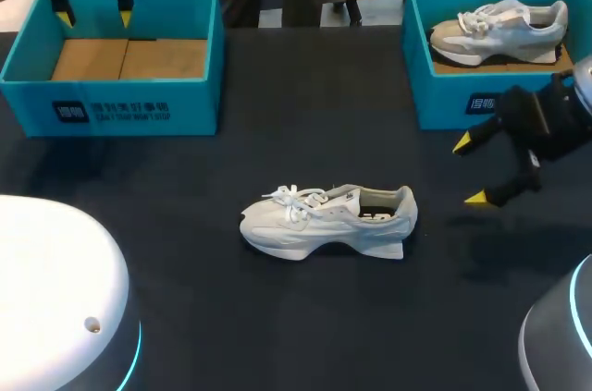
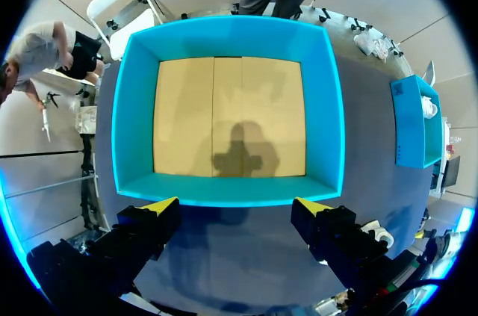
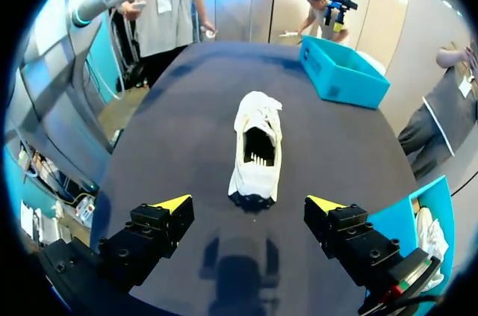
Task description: Take the shoe out of the shoebox, open the shoe tongue, remove and reinsert the insole, then place the shoe into the shoebox
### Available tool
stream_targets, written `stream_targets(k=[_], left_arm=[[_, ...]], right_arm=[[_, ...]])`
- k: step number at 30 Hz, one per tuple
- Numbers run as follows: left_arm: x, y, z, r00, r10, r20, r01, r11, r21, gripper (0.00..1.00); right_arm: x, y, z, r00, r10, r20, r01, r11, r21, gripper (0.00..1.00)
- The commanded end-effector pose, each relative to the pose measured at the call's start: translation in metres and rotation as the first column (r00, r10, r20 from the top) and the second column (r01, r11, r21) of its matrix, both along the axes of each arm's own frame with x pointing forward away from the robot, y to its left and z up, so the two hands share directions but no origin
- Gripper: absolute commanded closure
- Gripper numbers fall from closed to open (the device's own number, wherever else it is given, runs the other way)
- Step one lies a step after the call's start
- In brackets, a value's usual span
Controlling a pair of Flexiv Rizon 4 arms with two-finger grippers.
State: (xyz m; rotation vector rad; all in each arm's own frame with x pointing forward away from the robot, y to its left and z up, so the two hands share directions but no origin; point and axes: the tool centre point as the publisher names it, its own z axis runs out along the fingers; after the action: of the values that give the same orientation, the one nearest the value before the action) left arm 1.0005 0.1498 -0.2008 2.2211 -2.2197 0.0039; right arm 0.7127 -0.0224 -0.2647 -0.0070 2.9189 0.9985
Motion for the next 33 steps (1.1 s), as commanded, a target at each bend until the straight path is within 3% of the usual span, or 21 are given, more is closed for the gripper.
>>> stream_targets(k=[1,9,18,33], left_arm=[[0.000,0.000,0.000,1.000,0.000,0.000,0.000,1.000,0.001,0.00],[0.000,0.000,0.000,1.000,0.000,0.000,0.000,1.000,0.001,0.00],[0.000,0.000,0.000,1.000,0.000,0.000,0.000,1.000,0.001,0.00],[0.000,0.000,0.000,1.000,0.000,0.000,0.000,1.000,0.001,0.00]], right_arm=[[0.003,-0.004,-0.009,0.999,0.030,0.018,-0.030,0.999,0.011,0.00],[0.008,-0.023,-0.019,0.999,0.035,0.022,-0.036,0.998,0.053,0.00],[0.012,-0.024,-0.039,0.999,0.033,0.010,-0.034,0.992,0.122,0.00],[0.012,-0.024,-0.040,1.000,0.025,0.006,-0.025,0.993,0.117,0.00]])
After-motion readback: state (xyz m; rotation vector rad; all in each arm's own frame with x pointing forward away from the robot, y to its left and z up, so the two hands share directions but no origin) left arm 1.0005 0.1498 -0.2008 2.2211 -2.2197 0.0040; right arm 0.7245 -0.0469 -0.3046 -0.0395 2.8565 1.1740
